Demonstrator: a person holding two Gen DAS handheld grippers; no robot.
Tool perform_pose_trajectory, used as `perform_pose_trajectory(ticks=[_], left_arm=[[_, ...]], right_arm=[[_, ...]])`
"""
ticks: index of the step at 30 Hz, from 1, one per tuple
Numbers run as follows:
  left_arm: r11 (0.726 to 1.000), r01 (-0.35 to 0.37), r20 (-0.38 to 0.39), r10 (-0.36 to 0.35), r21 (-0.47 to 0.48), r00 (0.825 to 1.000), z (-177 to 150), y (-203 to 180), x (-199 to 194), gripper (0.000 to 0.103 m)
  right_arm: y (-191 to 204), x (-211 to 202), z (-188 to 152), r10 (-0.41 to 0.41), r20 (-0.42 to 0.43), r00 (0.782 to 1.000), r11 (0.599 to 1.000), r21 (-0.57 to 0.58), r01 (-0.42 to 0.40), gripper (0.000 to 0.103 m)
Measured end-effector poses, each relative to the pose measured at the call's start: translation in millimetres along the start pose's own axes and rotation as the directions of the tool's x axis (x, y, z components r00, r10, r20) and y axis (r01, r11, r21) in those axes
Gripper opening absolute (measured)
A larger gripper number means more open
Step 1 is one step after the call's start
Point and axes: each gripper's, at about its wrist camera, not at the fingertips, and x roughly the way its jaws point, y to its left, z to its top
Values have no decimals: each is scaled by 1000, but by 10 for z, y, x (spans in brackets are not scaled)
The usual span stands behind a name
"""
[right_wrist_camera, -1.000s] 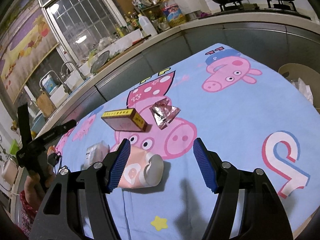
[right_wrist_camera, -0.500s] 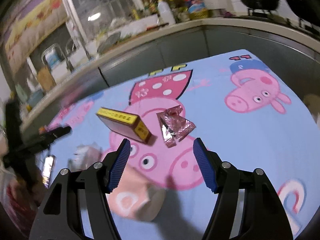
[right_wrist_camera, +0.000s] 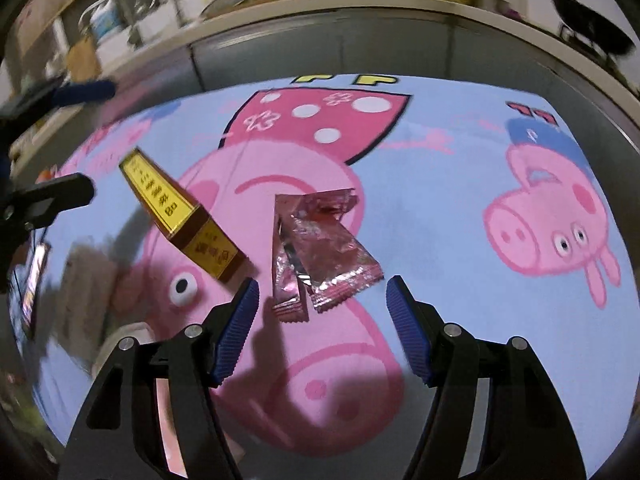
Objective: Collect trash
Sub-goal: 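Grasp the yellow box with left tool while right tool grasps the red foil packet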
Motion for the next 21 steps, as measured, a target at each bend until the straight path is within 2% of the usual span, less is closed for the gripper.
perform_pose_trajectory(ticks=[4,6,9,10,11,12,13,14,15,17,21], left_arm=[[987,46,-51,-39,152,998,19,-104,197,91],[976,60,-80,-44,209,996,-8,-179,286,87],[952,92,-155,-48,291,987,-54,-288,470,74],[946,105,-176,-52,306,983,-70,-314,507,65],[939,121,-202,-57,321,978,-96,-348,557,57],[936,120,-209,-51,331,977,-114,-366,577,56],[932,124,-215,-51,339,975,-128,-384,592,49],[933,149,-229,-75,327,970,-128,-384,595,29],[937,161,-238,-87,311,967,-122,-378,589,29],[948,155,-225,-93,276,970,-96,-347,559,25],[967,162,-210,-121,194,970,-8,-274,515,23]], right_arm=[[45,83,52,-12,3,1000,998,-59,12,67],[60,101,64,-20,9,1000,997,-79,20,67],[65,102,51,-20,26,999,995,-97,22,67],[67,98,39,-23,32,999,994,-105,26,63],[73,92,29,-35,41,999,992,-118,40,50],[74,70,15,-17,47,999,991,-131,23,41],[69,51,9,-14,49,999,991,-133,20,28],[61,26,-1,-17,53,998,991,-135,24,19],[55,11,-10,-11,56,998,991,-136,19,13],[35,-39,-35,-11,73,997,991,-129,20,13],[-31,-210,-92,-10,111,994,995,-98,21,9]])
